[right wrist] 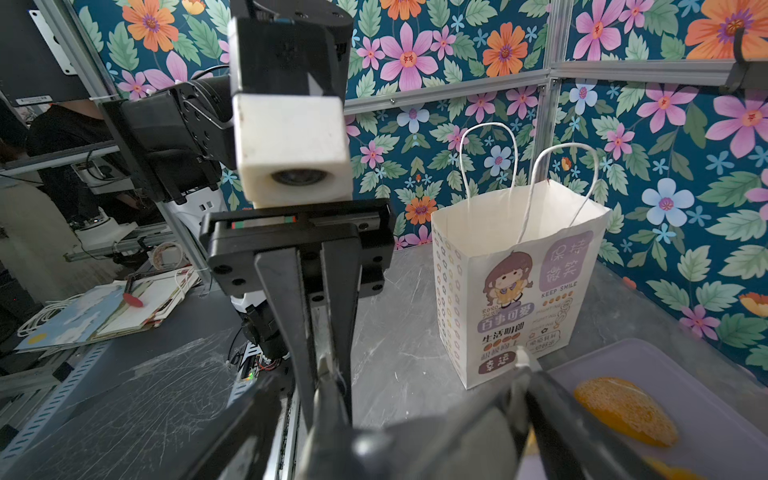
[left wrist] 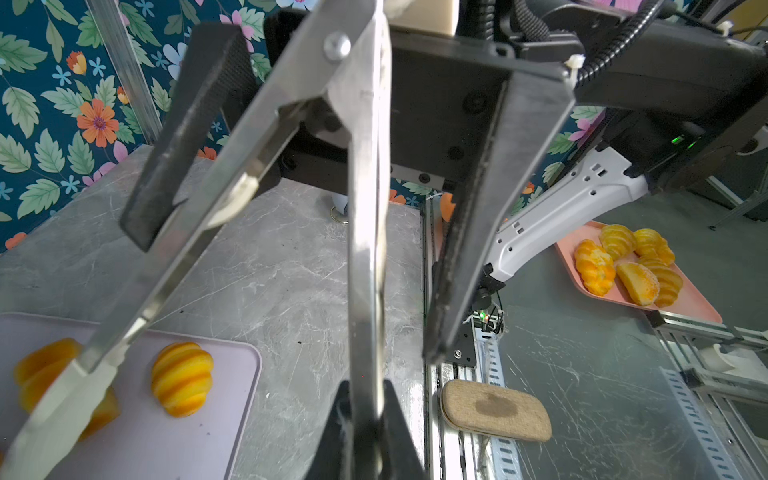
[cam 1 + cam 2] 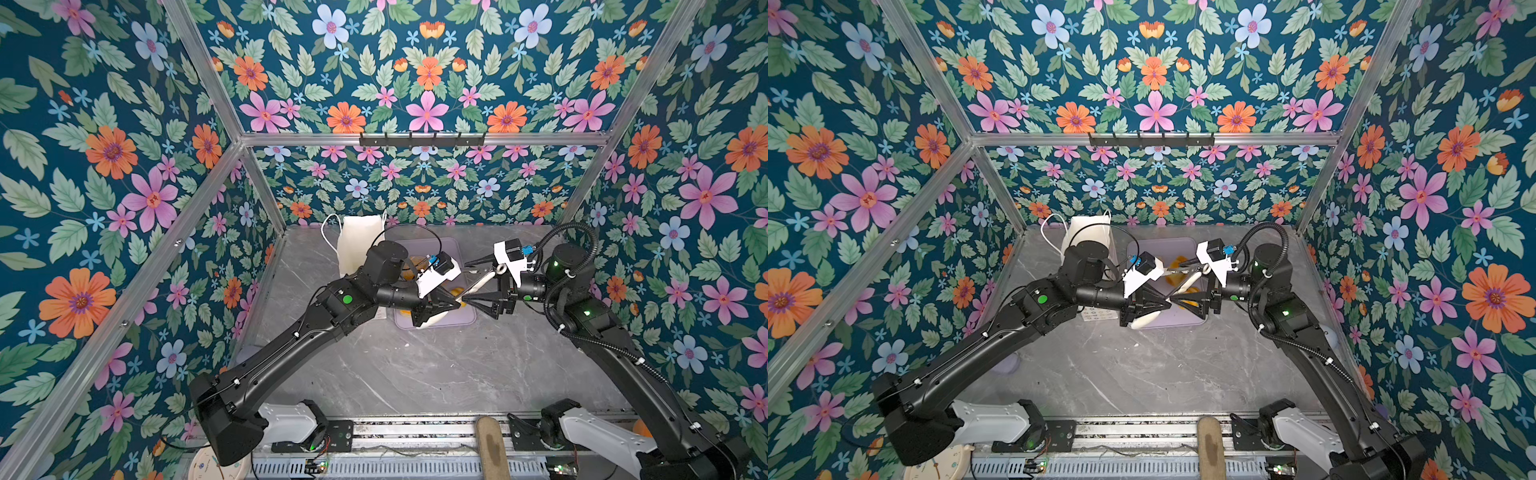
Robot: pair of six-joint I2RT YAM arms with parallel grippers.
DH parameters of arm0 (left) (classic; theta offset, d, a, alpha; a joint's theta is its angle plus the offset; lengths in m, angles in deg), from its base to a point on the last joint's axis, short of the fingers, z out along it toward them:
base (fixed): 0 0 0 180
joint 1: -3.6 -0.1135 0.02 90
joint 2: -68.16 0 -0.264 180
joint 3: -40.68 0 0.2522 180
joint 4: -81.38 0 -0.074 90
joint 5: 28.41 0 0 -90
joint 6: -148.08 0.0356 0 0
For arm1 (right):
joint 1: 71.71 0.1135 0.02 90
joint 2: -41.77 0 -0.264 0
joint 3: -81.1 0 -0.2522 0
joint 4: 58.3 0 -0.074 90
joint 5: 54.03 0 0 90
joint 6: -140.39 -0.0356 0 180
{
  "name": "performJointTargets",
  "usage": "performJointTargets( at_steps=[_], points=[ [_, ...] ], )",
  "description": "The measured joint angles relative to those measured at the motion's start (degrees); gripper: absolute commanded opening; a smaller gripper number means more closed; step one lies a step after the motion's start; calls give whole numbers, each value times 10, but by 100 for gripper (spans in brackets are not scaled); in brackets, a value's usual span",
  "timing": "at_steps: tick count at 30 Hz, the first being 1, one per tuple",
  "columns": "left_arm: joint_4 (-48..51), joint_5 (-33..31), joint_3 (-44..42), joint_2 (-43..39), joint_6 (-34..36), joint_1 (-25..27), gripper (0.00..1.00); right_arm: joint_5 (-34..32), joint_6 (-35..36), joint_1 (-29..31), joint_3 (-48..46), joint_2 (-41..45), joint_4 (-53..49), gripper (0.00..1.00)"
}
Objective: Place the fake bread into the paper bag
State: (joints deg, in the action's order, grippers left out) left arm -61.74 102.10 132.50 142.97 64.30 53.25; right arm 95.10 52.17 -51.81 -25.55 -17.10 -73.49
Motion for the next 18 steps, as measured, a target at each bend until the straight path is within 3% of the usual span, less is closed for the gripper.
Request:
performJointTargets(
  at_steps=[10, 18],
  points=[
    [-33, -38, -16, -9, -3, 11, 0, -2, 2, 0, -2, 2, 1, 90],
    [-43, -40, -20, -15, -3, 12, 0, -2, 13, 0, -2, 6, 1, 79]
  ],
)
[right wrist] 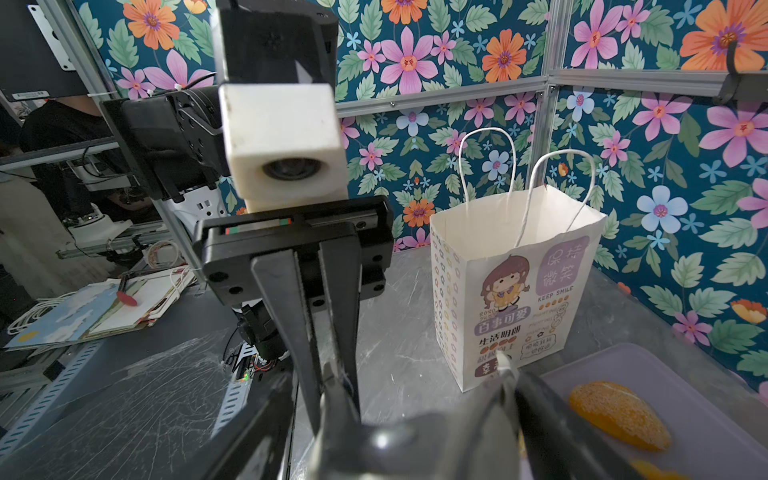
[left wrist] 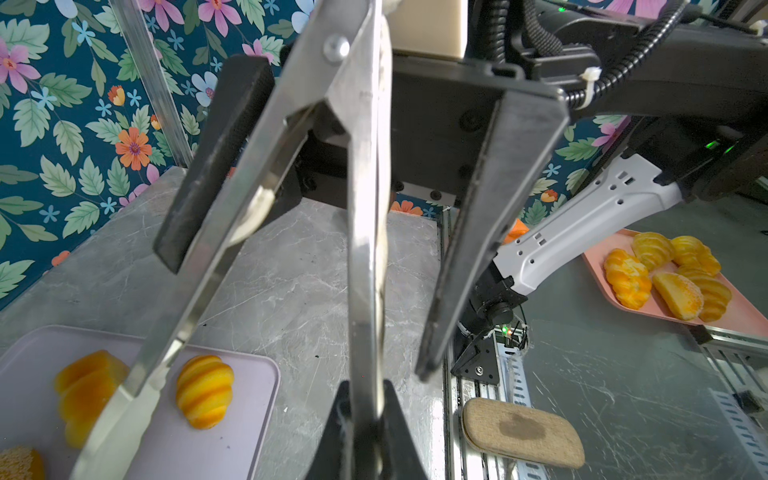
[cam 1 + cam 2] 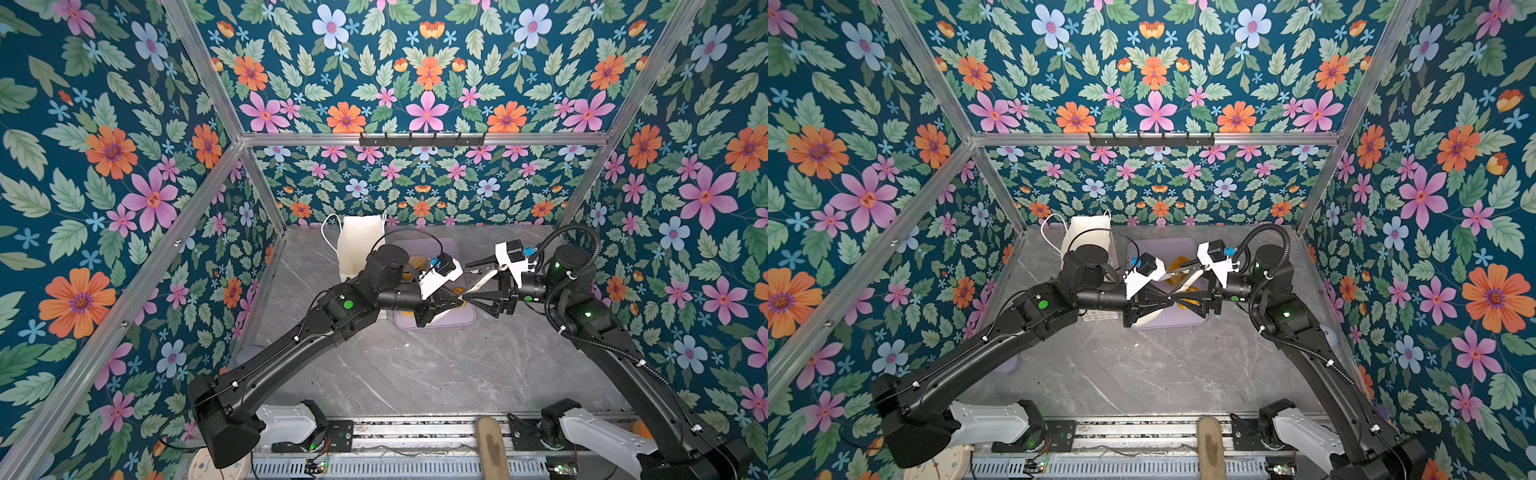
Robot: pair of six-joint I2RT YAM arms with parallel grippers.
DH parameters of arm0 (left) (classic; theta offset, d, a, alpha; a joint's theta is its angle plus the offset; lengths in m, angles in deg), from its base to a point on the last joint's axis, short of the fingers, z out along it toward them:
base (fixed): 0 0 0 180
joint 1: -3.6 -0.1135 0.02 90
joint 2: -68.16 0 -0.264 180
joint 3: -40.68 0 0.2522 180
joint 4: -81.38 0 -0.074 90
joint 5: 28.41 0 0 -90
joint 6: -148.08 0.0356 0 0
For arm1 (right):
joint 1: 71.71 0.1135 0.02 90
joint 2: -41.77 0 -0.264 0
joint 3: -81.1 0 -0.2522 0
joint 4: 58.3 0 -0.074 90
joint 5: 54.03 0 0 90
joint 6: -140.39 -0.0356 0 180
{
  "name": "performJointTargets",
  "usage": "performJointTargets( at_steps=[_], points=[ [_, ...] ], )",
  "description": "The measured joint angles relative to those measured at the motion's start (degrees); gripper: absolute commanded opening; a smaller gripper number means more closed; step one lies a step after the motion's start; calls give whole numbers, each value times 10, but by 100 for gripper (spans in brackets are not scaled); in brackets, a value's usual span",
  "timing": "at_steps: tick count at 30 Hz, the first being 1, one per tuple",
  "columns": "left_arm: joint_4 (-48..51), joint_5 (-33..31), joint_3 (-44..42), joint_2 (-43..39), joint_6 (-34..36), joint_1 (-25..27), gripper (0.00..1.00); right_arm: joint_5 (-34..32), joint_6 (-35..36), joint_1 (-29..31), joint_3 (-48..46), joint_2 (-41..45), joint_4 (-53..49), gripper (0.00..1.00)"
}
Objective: Place the fake bread into the paper bag
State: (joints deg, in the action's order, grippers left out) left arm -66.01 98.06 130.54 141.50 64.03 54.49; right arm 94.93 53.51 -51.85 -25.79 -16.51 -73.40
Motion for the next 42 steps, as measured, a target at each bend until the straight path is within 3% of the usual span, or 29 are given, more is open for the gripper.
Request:
performJointTargets(
  at_steps=[5, 12, 19, 22, 30, 37, 42],
  points=[
    [0, 3, 0, 0, 0, 0, 0, 7, 1, 0, 2, -3, -2, 71],
    [0, 9, 0, 1, 1, 0, 0, 25, 3, 0, 5, -4, -9, 51],
    [1, 9, 0, 2, 3, 0, 0, 38, 2, 0, 5, -4, -14, 45],
    [1, 6, 0, 1, 3, 0, 3, 42, -2, 0, 5, -6, -11, 36],
    [1, -13, 0, -7, 2, 0, 44, 49, -12, 0, 4, -10, -4, 35],
    [0, -38, -12, -30, 0, -1, 56, 45, -9, 2, 0, -10, -11, 34],
    [-1, -69, -33, -59, 0, -2, 72, 49, -5, 2, -1, -10, -14, 34]
  ],
)
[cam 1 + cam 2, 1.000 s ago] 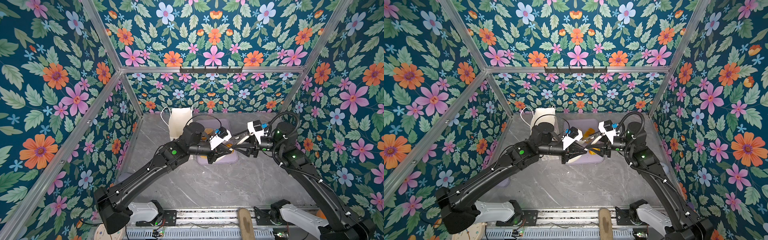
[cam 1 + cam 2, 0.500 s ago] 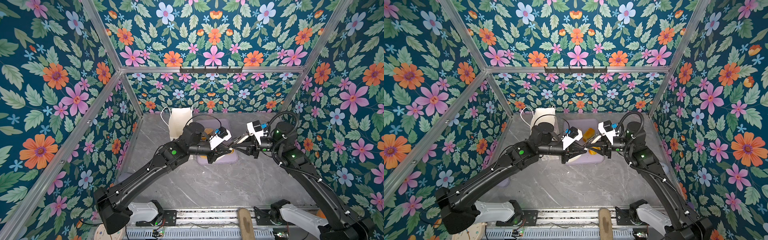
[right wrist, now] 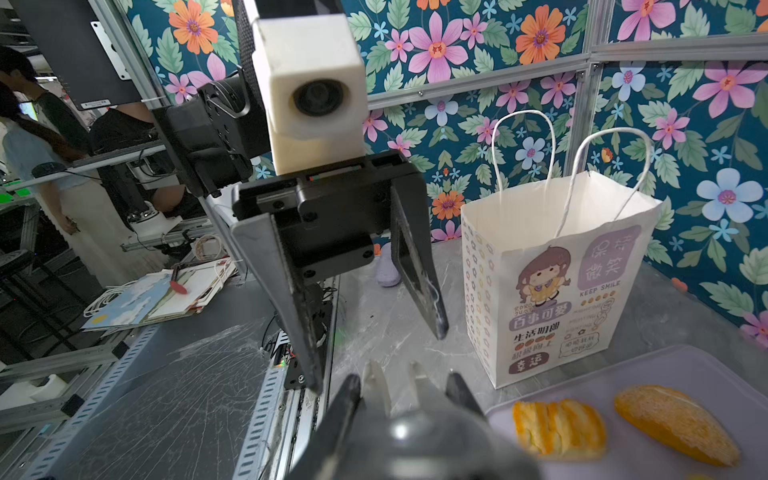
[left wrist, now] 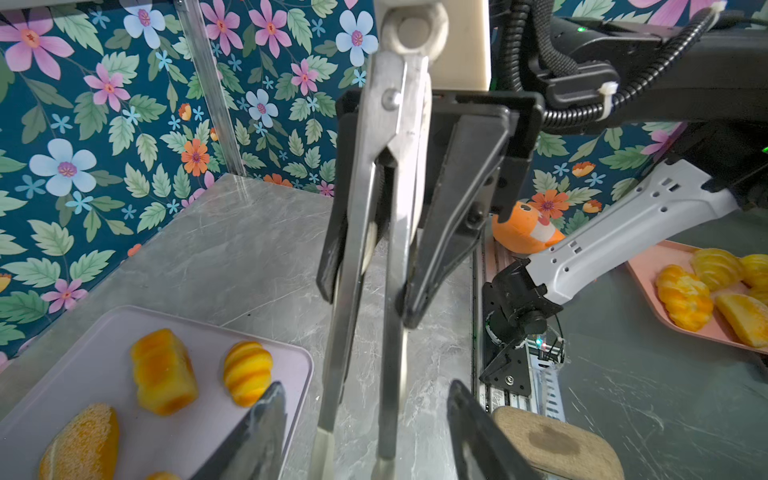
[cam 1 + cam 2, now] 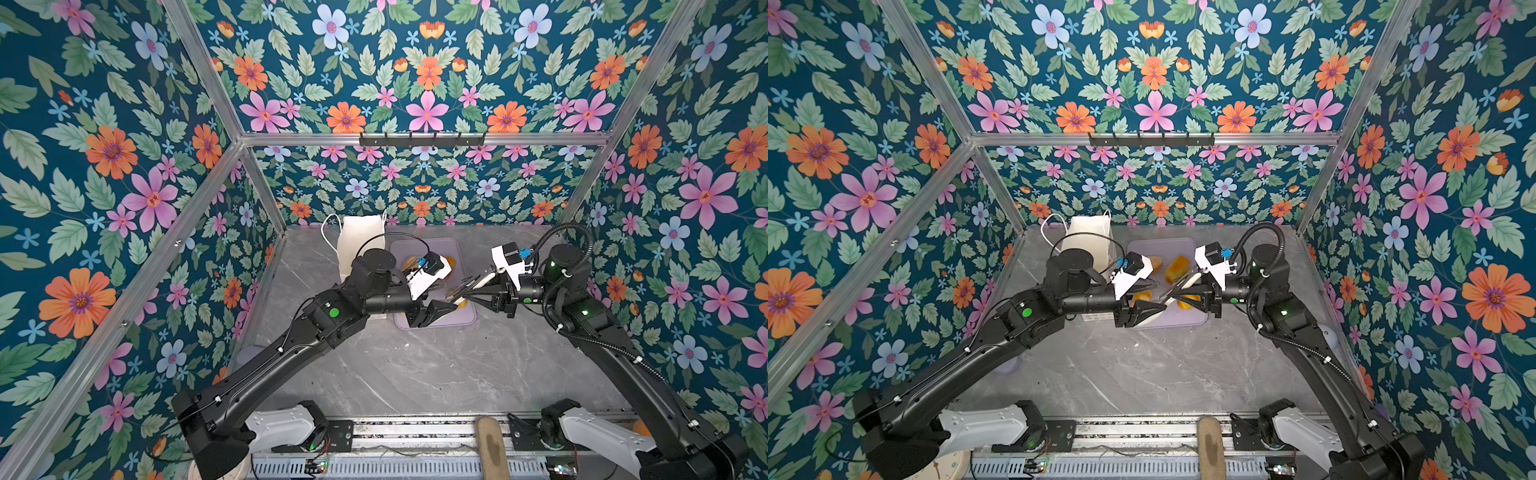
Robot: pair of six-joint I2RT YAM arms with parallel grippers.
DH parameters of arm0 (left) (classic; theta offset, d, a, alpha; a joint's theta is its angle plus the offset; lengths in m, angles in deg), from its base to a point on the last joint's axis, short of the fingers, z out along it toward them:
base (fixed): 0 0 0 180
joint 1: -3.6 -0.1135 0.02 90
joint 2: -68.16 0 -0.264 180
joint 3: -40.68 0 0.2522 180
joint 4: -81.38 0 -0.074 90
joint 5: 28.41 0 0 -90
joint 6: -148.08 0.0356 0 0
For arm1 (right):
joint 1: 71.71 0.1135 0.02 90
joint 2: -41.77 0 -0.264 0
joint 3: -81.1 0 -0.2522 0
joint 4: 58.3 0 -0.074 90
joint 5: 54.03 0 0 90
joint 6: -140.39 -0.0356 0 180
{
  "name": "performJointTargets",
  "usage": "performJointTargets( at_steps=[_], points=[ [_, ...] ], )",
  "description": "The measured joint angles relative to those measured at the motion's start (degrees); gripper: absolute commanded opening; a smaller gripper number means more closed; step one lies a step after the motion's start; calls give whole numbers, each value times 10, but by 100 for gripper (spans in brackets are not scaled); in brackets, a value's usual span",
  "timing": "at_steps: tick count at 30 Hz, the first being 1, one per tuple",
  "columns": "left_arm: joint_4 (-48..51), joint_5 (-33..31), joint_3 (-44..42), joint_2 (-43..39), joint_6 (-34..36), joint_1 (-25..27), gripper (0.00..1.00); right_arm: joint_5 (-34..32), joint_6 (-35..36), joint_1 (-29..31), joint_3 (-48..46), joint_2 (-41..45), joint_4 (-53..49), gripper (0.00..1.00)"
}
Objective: Place the fake bread into the paper bag
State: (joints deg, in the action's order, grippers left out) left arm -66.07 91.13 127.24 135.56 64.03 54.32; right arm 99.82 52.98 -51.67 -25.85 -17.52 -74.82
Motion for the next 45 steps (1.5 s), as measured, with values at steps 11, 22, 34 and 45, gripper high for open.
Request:
performJointTargets(
  at_steps=[11, 22, 34, 45],
  points=[
    [-48, -44, -62, -19, 0, -1, 83, 7, -8, 0, -2, -9, 20, 32],
    [-77, 31, -37, 24, -9, -1, 49, 50, -39, 0, -14, -16, 55, 33],
    [-78, 69, -31, 29, -9, -2, 31, 58, -70, 0, -30, -11, 111, 38],
    [-76, 76, -28, 28, -11, -2, 28, 56, -74, 0, -26, -5, 107, 56]
  ],
)
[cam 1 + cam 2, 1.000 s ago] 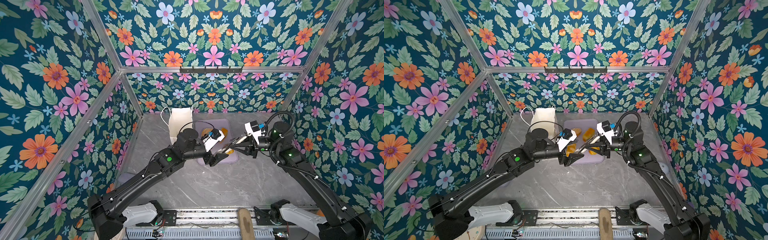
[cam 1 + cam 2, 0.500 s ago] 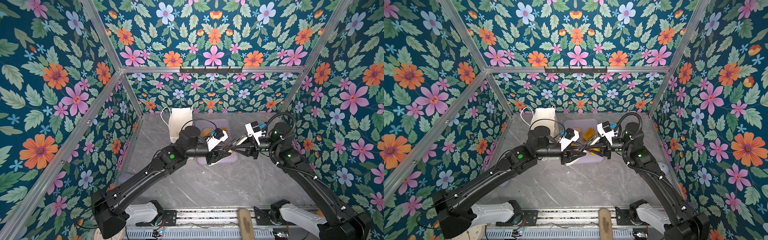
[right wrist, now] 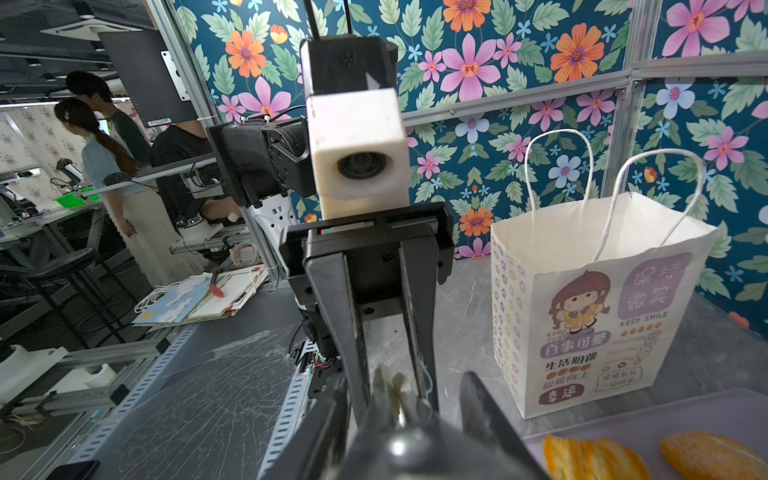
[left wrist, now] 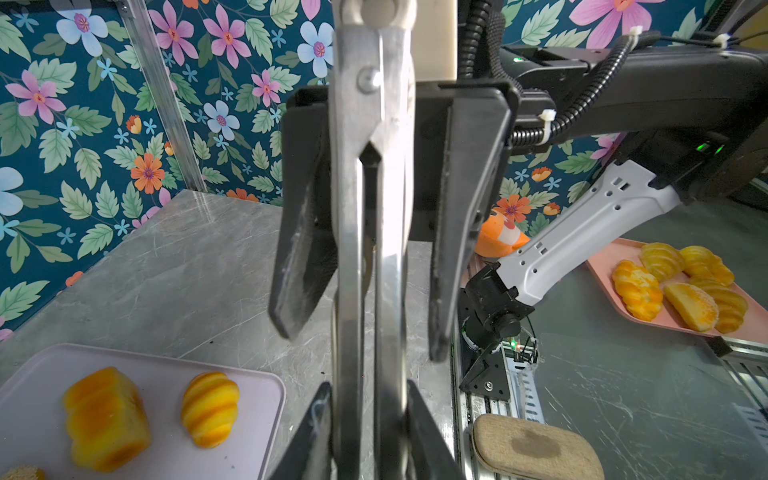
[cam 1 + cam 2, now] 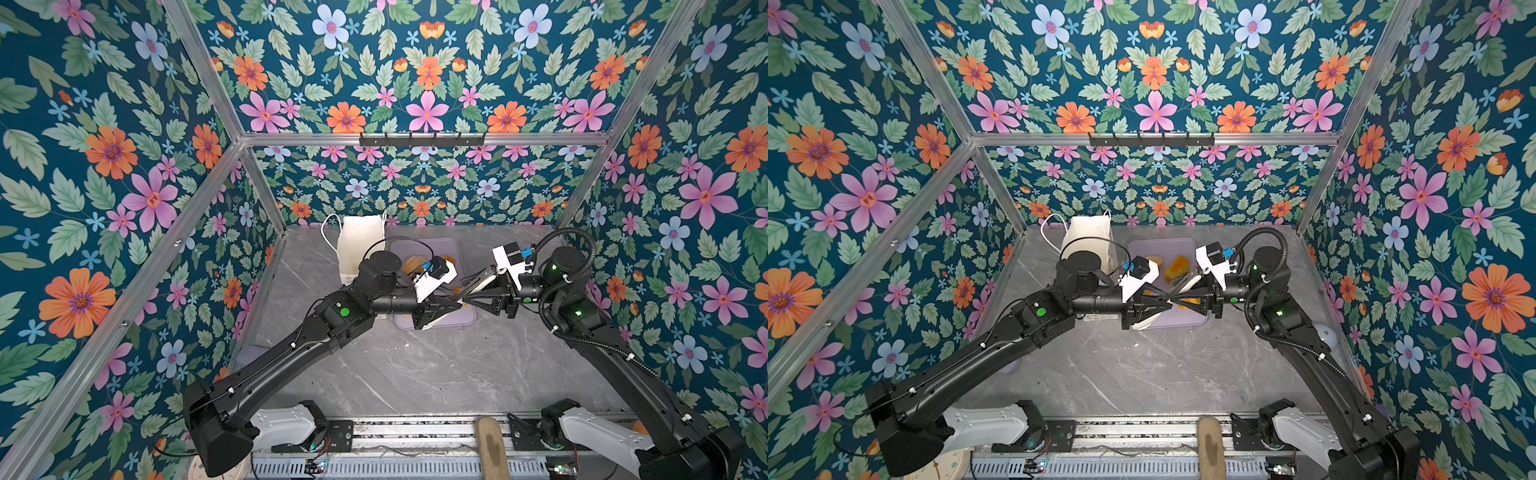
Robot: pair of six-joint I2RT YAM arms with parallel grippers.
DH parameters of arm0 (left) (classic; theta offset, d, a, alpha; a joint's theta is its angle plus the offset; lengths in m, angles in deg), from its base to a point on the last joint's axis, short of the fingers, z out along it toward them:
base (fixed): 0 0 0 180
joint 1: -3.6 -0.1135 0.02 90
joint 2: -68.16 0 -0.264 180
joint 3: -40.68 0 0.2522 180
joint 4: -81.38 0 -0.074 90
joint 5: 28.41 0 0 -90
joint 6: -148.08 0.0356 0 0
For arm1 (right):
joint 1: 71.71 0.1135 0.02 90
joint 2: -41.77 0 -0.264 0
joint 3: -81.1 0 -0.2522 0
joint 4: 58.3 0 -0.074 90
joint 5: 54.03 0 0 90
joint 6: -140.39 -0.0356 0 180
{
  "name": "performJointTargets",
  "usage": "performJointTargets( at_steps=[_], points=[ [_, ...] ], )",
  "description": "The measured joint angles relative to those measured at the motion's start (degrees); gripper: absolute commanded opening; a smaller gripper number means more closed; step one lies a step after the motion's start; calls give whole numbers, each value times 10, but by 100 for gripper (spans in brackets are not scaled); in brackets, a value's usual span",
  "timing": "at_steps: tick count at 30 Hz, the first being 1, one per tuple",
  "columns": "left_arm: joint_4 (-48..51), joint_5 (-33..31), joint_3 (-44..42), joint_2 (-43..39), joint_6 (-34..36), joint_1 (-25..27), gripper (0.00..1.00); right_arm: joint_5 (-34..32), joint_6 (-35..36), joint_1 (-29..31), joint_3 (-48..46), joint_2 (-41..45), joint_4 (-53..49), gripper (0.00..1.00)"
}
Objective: Place the fake bread into the paper bag
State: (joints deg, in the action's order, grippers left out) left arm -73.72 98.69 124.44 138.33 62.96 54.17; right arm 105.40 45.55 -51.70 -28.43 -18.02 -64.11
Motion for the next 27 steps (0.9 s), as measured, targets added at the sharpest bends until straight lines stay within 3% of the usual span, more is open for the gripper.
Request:
performJointTargets(
  at_steps=[7, 23, 27],
  points=[
    [1, -2, -1, -9, 0, 0, 28, -7, 38, 0, 13, 13, -57, 57],
    [23, 3, 9, 2, 0, 0, 28, -1, 20, 0, 12, 0, -48, 50],
    [25, 5, 9, 2, 0, 0, 28, 7, 25, 0, 12, 0, -50, 42]
  ],
)
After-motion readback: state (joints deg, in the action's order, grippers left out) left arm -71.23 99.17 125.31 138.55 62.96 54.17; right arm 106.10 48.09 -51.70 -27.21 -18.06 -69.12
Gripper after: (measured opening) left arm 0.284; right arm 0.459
